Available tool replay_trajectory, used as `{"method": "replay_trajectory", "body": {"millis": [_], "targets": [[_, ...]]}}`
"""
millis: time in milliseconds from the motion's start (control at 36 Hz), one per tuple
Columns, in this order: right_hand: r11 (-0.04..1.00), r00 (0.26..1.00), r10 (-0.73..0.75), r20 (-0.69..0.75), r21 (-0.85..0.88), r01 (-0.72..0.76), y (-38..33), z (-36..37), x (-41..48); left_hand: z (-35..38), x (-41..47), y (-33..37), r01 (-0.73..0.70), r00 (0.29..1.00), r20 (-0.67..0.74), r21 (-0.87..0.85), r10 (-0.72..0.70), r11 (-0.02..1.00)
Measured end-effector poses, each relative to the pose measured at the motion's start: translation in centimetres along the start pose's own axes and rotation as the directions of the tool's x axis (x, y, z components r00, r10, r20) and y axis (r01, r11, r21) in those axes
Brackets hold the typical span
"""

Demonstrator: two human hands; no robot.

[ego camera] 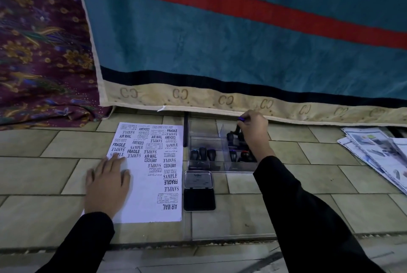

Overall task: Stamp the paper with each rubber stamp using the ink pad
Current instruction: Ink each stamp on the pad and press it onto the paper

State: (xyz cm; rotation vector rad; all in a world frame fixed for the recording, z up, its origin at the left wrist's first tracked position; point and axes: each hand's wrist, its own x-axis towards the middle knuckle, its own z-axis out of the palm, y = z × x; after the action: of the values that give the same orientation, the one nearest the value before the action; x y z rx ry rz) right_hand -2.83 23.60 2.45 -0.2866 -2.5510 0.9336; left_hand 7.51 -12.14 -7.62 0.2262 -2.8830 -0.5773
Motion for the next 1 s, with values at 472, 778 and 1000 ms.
{"method": "replay_trajectory", "body": {"millis": [472, 778, 1000], "targets": [[0.941, 0.949, 0.097, 0.302, -0.338, 0.012, -0.7, 2.2, 0.6, -0.2, 0.0, 0.2, 0.009, 1.000, 0.013, -0.001, -0.009, 1.000], [0.884, 0.871, -0.120, 0.476, -0.349, 0.312, -4.0, 4.0, -4.8, -0.7, -0.3, 0.6, -0.009, 0.997, -0.078, 0.157, 0.022, 0.988], [0.860, 0.854, -0.046, 0.518, -0.414, 0.297, -4.2, 4.6, -6.2, -1.1, -0.9, 0.6, -0.048, 0.999, -0.007, 0.207, 0.051, 0.977]]}}
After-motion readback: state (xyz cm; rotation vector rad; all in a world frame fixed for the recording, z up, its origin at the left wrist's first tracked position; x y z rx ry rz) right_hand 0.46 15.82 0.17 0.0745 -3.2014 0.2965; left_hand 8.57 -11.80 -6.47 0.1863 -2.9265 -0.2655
